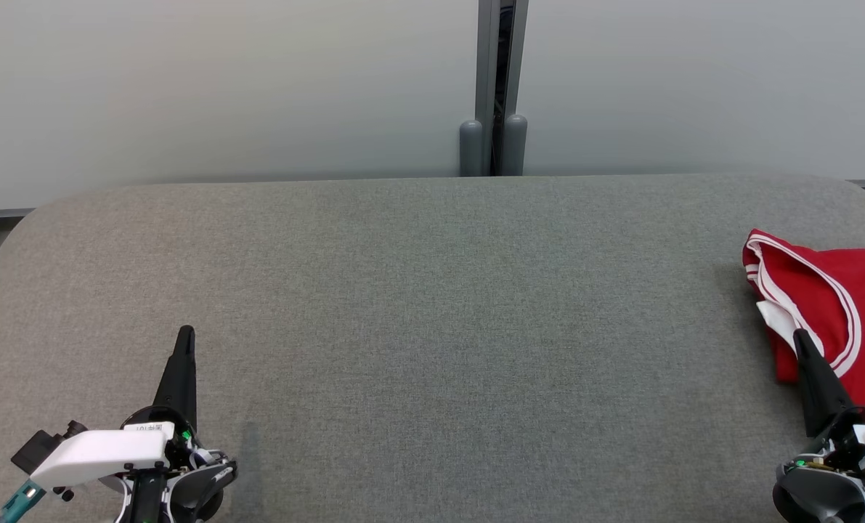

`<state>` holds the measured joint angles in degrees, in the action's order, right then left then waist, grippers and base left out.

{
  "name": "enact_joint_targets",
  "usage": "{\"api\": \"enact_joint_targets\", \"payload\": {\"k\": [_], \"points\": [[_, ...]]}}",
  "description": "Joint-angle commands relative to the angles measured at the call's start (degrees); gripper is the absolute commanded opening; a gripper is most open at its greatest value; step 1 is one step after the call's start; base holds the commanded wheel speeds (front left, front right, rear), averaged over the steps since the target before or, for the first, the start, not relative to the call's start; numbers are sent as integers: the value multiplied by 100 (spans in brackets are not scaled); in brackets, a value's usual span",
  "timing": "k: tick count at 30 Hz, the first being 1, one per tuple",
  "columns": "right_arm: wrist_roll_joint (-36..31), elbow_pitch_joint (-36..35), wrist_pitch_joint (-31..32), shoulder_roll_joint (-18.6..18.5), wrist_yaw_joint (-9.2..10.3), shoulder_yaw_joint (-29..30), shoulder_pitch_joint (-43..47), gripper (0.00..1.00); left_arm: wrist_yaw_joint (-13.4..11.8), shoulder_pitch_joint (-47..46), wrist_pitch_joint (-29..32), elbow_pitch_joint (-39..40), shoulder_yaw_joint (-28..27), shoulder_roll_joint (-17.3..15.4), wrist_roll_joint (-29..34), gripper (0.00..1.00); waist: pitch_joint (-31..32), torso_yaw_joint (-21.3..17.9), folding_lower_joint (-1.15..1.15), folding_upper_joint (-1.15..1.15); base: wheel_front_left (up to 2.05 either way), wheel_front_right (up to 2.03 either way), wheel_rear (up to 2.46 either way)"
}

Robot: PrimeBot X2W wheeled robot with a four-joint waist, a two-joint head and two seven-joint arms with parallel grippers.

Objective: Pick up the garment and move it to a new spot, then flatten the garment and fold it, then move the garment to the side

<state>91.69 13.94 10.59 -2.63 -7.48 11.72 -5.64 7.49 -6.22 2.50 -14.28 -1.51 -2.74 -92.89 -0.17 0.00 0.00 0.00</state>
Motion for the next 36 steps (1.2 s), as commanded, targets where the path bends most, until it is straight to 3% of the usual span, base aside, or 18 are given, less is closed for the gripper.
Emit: {"api": "enact_joint_targets", "payload": {"k": [1,36], "points": [[32,8,28,-49,-2,10,-64,0,32,-80,7,-1,-24,-12,-11,0,0,0,0,0,0,0,0],[31,7,29,-48,-2,10,-65,0,32,-79,11,1,-28,-11,-6,0,0,0,0,0,0,0,0]]}}
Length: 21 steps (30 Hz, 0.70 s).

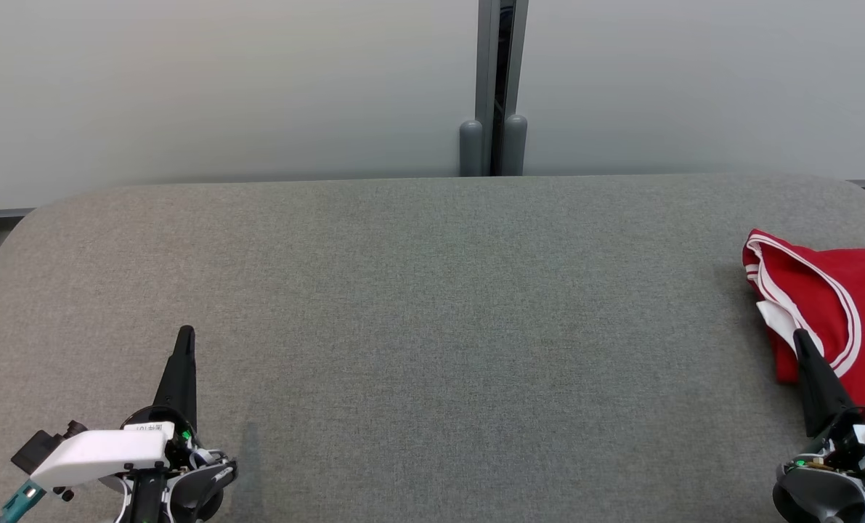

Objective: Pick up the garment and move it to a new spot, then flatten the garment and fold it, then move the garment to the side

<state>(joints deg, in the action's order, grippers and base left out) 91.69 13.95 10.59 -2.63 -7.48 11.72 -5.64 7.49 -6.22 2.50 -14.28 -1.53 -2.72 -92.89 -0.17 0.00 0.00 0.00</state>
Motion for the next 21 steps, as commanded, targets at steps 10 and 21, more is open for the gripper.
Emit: {"api": "enact_joint_targets", "payload": {"k": [10,21], "points": [[31,6,29,-48,-2,11,-64,0,32,-79,11,1,-25,-13,-5,0,0,0,0,0,0,0,0],[31,6,29,-48,-2,10,-64,0,32,-79,12,2,-25,-13,-5,0,0,0,0,0,0,0,0]]}}
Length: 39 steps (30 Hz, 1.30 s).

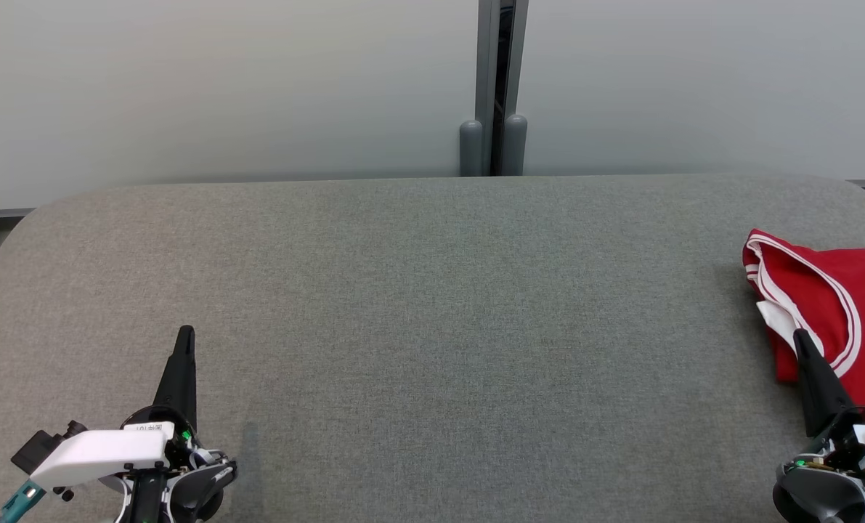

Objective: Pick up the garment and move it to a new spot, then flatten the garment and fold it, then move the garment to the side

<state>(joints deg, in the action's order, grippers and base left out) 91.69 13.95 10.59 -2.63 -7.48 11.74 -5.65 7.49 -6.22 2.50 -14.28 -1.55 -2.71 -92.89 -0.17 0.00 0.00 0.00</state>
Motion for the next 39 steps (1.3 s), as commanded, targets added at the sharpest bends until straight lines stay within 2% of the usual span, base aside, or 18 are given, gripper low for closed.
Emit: {"api": "enact_joint_targets", "payload": {"k": [1,39], "points": [[31,6,29,-48,-2,8,-64,0,32,-79,12,2,-23,-14,-5,0,0,0,0,0,0,0,0],[30,6,30,-48,-2,8,-64,0,32,-79,14,3,-24,-13,-3,0,0,0,0,0,0,0,0]]}}
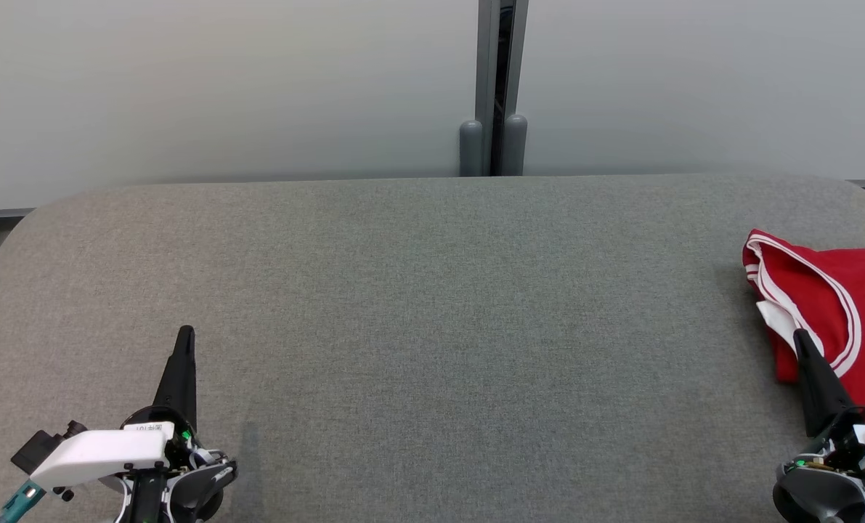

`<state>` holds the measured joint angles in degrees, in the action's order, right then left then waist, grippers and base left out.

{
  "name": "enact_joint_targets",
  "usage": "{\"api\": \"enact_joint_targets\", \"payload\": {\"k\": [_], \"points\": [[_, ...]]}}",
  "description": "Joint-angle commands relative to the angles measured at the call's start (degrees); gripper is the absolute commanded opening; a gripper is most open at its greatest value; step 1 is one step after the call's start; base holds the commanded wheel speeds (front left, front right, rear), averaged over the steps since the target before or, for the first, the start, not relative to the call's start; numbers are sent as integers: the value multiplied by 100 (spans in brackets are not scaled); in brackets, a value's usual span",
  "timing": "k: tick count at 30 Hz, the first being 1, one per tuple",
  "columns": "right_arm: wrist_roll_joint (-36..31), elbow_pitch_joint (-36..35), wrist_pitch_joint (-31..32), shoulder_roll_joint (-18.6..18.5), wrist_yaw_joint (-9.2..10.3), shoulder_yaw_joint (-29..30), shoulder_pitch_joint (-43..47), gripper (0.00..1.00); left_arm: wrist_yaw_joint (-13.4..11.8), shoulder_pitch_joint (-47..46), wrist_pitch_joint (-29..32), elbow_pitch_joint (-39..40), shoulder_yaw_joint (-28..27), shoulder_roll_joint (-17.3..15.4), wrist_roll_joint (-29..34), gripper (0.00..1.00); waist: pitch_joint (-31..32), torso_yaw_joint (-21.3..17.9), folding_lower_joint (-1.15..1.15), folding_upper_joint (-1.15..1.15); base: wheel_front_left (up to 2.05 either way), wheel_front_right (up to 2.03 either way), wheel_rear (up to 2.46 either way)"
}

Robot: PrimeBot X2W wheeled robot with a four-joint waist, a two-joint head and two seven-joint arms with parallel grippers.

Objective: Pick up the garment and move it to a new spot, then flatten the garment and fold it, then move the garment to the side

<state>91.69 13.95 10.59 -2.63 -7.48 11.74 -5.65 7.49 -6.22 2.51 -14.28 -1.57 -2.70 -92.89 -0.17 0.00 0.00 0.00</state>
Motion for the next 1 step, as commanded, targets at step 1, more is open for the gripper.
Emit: {"api": "enact_joint_targets", "payload": {"k": [1], "points": [[30,6,30,-48,-2,8,-64,0,32,-79,13,3,-23,-14,-3,0,0,0,0,0,0,0,0]]}}
